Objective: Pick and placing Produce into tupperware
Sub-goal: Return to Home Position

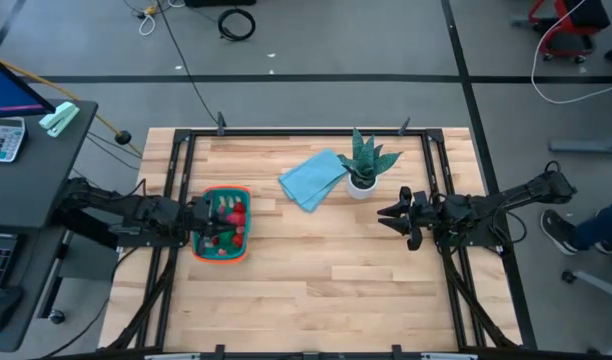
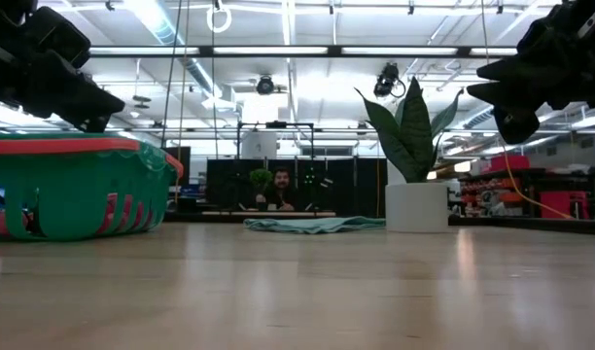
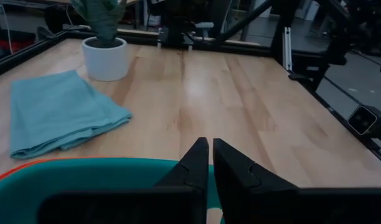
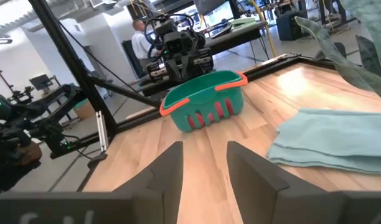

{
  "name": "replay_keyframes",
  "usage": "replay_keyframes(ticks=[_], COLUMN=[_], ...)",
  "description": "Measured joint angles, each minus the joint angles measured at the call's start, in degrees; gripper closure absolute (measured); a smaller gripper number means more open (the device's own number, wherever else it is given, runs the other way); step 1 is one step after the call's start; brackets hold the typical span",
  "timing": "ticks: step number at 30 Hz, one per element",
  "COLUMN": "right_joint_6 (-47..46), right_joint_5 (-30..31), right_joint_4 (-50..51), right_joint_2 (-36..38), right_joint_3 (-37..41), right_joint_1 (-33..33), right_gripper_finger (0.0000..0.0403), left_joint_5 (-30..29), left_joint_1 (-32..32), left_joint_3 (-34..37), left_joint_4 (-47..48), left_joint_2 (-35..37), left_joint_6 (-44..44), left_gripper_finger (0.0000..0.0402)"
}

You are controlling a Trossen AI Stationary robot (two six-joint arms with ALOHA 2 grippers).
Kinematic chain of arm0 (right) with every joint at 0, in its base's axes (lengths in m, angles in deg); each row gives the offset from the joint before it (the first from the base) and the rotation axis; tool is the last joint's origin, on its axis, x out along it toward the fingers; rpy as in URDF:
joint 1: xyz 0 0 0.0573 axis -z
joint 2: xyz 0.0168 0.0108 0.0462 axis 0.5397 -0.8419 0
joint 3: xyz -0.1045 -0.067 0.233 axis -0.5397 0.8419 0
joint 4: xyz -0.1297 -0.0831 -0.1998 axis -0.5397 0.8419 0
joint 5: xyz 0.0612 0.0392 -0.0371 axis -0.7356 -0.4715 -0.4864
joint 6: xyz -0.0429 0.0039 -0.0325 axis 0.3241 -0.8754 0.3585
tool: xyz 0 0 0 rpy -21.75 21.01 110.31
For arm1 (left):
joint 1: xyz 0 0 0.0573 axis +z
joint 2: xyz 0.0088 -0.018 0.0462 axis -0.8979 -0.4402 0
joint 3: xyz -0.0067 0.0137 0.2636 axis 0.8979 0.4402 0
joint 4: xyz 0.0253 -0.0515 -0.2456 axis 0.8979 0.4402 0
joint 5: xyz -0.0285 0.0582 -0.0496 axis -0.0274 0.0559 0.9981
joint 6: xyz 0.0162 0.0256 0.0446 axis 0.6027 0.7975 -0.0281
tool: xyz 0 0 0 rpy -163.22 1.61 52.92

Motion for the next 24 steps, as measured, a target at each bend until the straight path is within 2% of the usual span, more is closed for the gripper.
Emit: replay_keyframes(ticks=[8,13,18,24], right_joint_6=[0.02,0.02,0.04,0.04], right_joint_5=[0.02,0.02,0.04,0.06], right_joint_4=[0.00,0.04,0.54,0.61], right_joint_2=[0.00,0.00,0.00,0.00], right_joint_3=[0.00,-0.02,-1.07,-1.46], right_joint_1=[0.00,0.00,0.00,-0.02], right_gripper_finger=[0.0270,0.0270,0.0270,0.0270], left_joint_5=[0.13,-1.65,4.08,5.37], left_joint_1=[0.00,0.07,0.07,-0.04], left_joint_3=[0.07,0.58,0.47,0.46], left_joint_4=[-0.01,-3.67,-8.70,-9.09], left_joint_2=[0.00,0.01,0.57,2.47], left_joint_6=[-2.25,4.37,4.65,3.04], left_gripper_finger=[0.0389,0.0386,0.0375,0.0367])
